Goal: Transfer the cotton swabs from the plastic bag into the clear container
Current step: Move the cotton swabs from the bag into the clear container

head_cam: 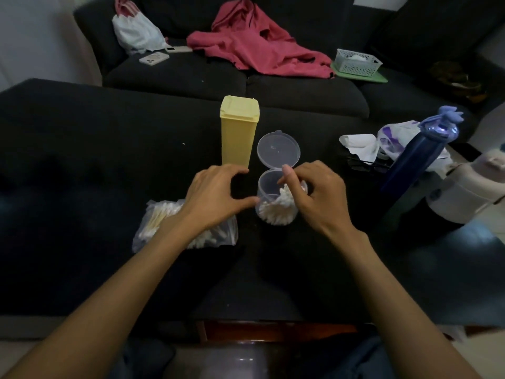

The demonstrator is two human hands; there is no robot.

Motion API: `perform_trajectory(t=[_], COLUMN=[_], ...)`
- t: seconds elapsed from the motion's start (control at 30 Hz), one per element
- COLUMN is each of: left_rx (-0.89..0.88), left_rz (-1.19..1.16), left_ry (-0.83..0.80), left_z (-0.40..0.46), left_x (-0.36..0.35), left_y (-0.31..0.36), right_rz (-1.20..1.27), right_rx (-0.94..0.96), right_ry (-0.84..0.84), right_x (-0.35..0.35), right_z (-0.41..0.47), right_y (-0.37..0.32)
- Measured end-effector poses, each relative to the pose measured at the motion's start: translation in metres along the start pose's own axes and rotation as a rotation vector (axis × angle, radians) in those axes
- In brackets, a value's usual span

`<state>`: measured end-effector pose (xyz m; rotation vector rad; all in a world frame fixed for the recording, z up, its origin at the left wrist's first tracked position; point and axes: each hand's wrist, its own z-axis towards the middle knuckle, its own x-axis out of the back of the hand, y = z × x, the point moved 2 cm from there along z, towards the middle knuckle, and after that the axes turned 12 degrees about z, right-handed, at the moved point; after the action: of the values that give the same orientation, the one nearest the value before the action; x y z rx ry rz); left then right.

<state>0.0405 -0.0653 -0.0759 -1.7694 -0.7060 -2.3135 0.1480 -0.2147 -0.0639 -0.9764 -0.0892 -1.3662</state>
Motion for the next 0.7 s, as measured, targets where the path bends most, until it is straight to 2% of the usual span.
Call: perform_trajectory(t=[0.1,0.2,0.27,0.43,0.57,0.7], left_rx=[-0.025,-0.001,0.003,-0.021,-0.042,-0.009], left_rz=[0.061,0.144,0.197,0.138,0.121,0.134], left_ry=[-0.024,-0.235,-0.328,-0.354,-0.294,-0.352], left_z=[-0.012,-0.027,-0.037,-0.058,-0.059,-0.057], left_x=[0.014,0.014,0.01,0.007,0.007,0.008], left_y=[-0.018,-0.042,-0.058,-0.084,-0.092,-0.098], right_rz=[0.139,0.108,0.062,0.208,0.287,0.465], right_rx=[-0.036,-0.182,-0.233,-0.452,-0.485,-0.559], right_ry=[-0.14,-0.346,-0.416,-0.615,-0.617,-0.648], right_x=[-0.012,-0.036,-0.051,-0.082,-0.097,-0.1], right_z=[-0.007,-0.015,-0.017,-0.011,-0.002,-0.001], right_y=[-0.022,-0.035,-0.037,-0.042,-0.05,-0.05])
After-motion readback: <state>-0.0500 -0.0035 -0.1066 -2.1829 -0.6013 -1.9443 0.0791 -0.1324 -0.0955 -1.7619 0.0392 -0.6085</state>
